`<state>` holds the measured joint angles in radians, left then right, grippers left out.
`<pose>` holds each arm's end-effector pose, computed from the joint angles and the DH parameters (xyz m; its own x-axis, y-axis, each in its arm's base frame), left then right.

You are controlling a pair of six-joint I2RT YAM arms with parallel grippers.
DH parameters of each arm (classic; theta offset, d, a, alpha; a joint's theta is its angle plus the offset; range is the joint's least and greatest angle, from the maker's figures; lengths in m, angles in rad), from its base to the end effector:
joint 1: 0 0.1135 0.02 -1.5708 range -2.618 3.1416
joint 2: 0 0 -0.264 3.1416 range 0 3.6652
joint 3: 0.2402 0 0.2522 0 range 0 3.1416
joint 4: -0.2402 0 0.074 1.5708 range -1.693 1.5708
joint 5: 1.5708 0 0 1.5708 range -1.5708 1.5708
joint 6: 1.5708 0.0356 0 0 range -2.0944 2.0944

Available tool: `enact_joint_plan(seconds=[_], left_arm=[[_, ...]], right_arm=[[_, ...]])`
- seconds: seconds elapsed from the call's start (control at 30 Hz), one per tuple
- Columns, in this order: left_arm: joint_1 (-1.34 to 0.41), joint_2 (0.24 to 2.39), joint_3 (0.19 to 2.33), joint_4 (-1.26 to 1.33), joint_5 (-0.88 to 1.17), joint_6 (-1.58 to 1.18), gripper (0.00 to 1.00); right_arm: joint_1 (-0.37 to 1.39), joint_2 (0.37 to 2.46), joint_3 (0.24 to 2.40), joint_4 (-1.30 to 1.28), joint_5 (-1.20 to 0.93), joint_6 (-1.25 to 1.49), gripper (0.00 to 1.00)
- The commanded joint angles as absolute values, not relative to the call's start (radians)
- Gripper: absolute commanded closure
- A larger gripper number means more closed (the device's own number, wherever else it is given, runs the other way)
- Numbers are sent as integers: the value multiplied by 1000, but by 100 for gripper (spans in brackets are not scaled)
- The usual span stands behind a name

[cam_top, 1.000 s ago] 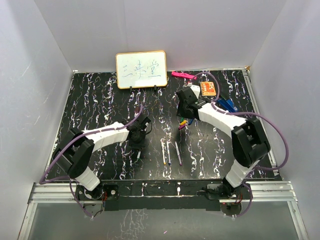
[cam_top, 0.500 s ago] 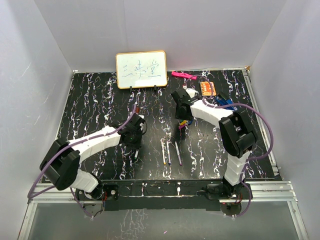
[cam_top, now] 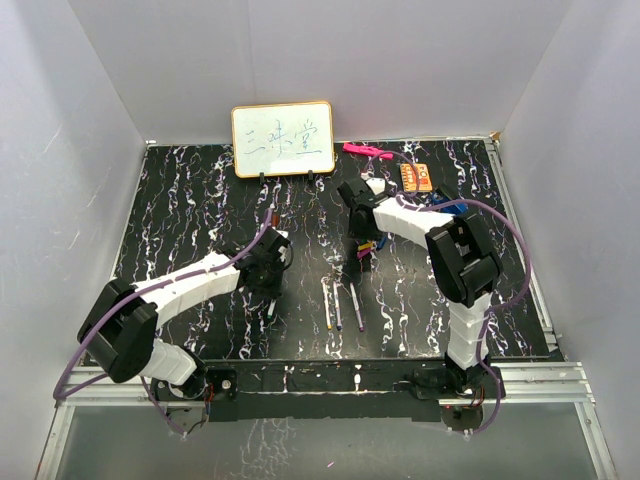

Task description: Insert the pens into the pen caps

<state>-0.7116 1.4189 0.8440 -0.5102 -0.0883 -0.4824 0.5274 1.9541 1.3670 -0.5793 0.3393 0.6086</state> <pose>0.2060 -0.1735 0.1948 -0.8806 0.1492 -0.4497 0.2380 0.9600 -0.1475 0.3501 0.1902 0.1737 -0.8584 0.1239 -0.4978 0.1577 0.9871 -0.0261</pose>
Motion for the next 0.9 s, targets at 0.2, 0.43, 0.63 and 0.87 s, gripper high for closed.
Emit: enact_joint_plan(seconds=[0.2,0.43,0.63,0.87], left_arm=[[-715,1405,846,-538,-102,-483,100],[-715,1420,838,-531,-97,-487,100],[-715,1421,838,-527,-101,-488,100],[-715,1438,844,-522,-101,-489,100]], right_arm=[[509,1992,1418,-553,361,600,62],[505,2011,1410,-548,356,597,64],[505,2024,1386,-556,325,594,87],[505,2037,1356,-567,313,587,100]])
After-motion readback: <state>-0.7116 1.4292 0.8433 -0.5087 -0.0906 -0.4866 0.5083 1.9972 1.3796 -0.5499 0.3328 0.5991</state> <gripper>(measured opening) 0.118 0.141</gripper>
